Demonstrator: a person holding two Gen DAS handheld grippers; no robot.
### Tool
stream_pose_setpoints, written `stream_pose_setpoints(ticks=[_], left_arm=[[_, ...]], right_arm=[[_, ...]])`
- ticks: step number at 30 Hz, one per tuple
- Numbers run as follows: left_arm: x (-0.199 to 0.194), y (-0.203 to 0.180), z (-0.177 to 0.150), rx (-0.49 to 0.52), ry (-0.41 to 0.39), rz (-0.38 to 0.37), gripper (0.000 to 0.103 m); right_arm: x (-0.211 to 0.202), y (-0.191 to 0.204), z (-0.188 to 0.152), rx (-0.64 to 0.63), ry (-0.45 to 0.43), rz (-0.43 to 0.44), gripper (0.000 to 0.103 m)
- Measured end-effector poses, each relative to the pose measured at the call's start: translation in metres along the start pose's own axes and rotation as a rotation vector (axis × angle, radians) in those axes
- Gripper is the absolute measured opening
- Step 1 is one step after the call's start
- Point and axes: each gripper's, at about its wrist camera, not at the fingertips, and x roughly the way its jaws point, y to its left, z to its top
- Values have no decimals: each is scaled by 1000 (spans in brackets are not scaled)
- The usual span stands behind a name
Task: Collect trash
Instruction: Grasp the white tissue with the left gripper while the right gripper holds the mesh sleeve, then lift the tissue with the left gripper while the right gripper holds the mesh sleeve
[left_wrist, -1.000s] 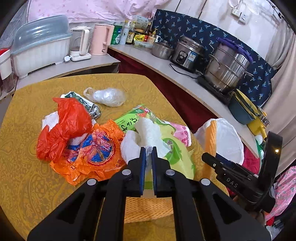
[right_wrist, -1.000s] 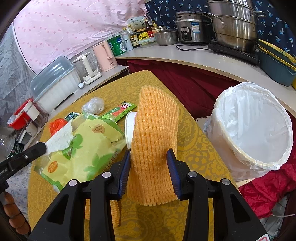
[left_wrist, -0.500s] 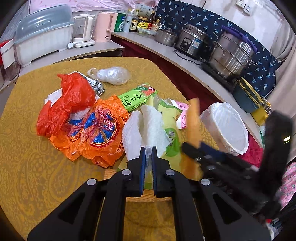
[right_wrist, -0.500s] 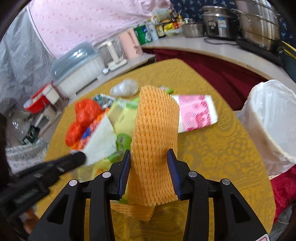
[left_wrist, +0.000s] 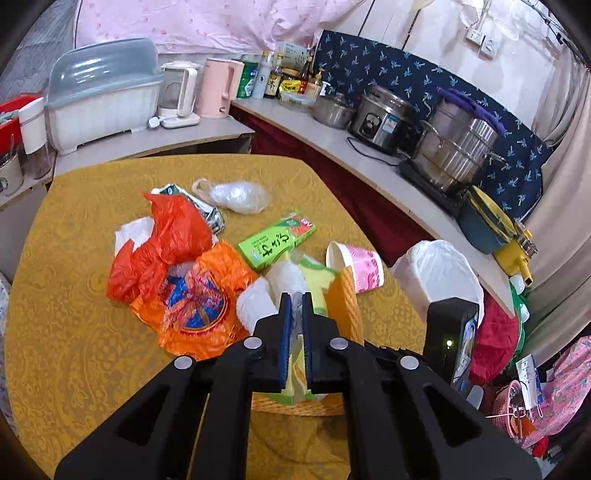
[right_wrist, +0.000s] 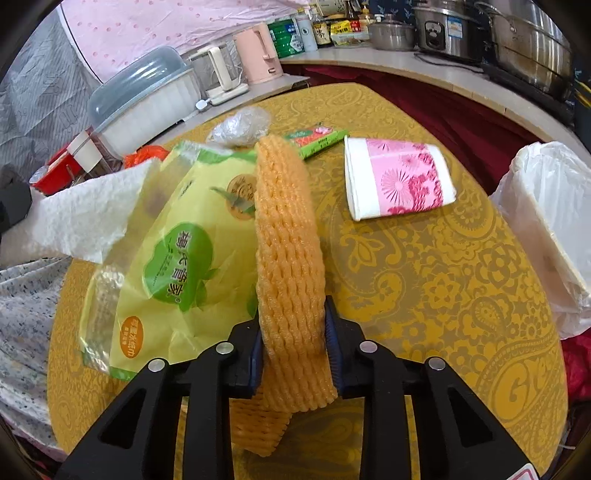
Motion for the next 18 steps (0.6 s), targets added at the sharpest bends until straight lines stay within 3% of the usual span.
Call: stream_pose_setpoints(ticks=[10, 14, 18], left_arm=[[-17, -23, 32, 40, -83, -24, 3], [-20, -41, 47, 67, -117, -42, 1], [-19, -56, 58, 82, -136, -58, 1]], right_arm=[[-56, -23, 14, 25, -120, -19, 18], [-74, -37, 22, 45, -163, -27, 11], [-78, -47, 26, 69, -169, -18, 10]])
